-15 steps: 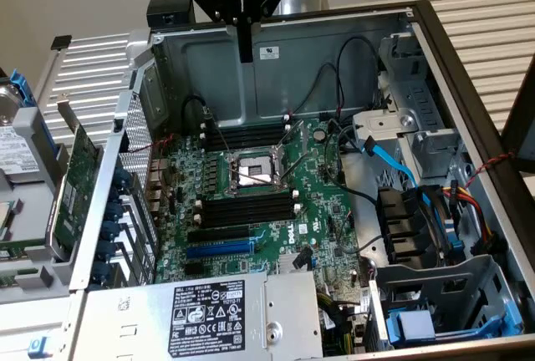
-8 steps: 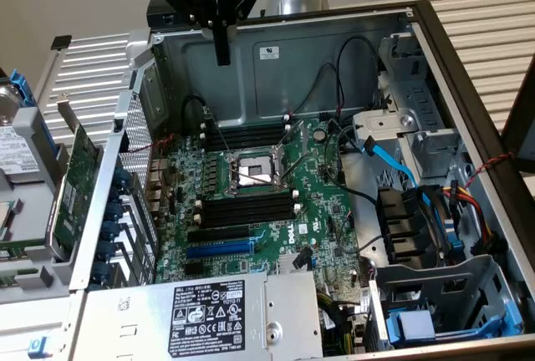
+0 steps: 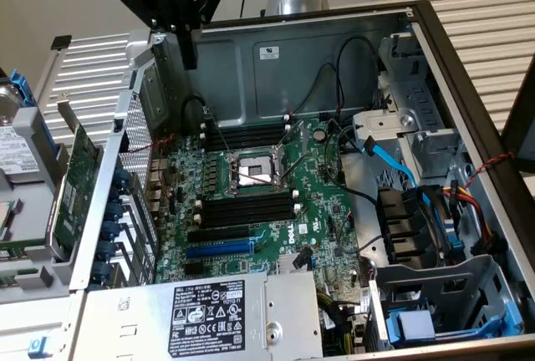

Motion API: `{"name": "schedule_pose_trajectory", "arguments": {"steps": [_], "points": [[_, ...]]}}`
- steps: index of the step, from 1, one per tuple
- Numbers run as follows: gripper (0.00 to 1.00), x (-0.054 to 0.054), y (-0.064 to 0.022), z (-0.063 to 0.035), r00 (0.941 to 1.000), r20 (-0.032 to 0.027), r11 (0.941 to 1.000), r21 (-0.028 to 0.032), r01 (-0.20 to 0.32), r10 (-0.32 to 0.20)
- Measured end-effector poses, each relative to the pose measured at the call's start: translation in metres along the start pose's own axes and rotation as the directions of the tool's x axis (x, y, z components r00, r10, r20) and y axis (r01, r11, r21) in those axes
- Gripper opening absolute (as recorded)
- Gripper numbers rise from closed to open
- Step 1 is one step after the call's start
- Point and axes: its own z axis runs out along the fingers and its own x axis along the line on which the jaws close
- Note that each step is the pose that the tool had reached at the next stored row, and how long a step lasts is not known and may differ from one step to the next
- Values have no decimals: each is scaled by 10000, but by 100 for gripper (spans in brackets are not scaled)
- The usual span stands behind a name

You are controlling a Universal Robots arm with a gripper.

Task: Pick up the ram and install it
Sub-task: 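Reach for the ram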

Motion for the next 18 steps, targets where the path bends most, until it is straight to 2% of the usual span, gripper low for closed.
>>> {"name": "schedule_pose_trajectory", "arguments": {"steps": [12, 14, 18], "points": [[10, 494, -33, -19, 10000, 2, 10000, -4, -36, 36], [10, 718, -48, -26, 10000, 1, 10000, -10, -36, 36], [10, 911, -62, -32, 10000, 0, 10000, -20, -36, 36]]}}
